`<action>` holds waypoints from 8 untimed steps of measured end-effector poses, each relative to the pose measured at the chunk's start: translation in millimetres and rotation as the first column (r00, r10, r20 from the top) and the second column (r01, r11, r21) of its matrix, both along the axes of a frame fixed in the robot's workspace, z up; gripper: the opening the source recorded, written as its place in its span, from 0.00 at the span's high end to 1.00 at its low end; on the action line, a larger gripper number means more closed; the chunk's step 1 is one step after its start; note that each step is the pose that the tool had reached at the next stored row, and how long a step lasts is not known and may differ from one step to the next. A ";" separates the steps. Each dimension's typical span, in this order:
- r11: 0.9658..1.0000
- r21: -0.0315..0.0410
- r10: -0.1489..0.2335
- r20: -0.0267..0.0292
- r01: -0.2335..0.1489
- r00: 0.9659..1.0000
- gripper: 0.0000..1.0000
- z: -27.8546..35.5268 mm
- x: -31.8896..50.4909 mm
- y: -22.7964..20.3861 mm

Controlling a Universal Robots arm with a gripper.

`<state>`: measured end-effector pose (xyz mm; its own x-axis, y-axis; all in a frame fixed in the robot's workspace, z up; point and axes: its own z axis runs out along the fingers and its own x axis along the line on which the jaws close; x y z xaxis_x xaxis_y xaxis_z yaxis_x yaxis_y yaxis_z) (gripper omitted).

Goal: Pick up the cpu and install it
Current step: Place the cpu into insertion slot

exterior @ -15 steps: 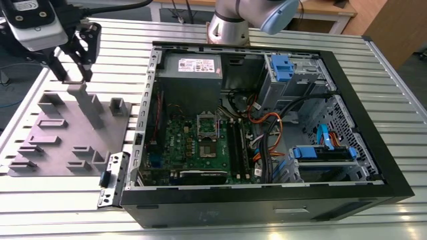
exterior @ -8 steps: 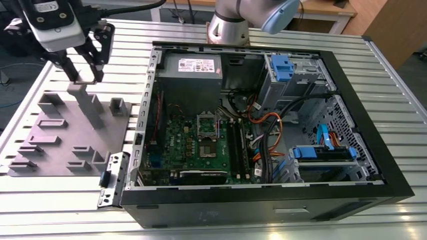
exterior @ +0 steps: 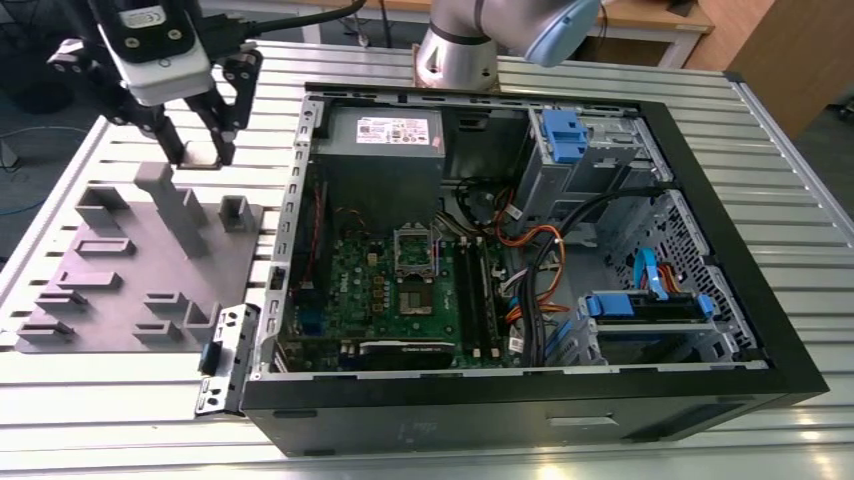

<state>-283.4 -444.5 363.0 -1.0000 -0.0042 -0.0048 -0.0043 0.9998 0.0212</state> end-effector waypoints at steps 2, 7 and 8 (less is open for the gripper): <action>1.000 0.000 0.000 0.000 0.000 1.000 0.53 0.0 6.9 0.0; 1.000 0.000 0.000 0.000 0.000 1.000 0.53 -0.1 23.3 -0.1; 1.000 0.000 0.000 0.000 0.000 1.000 0.53 -0.1 26.3 -0.2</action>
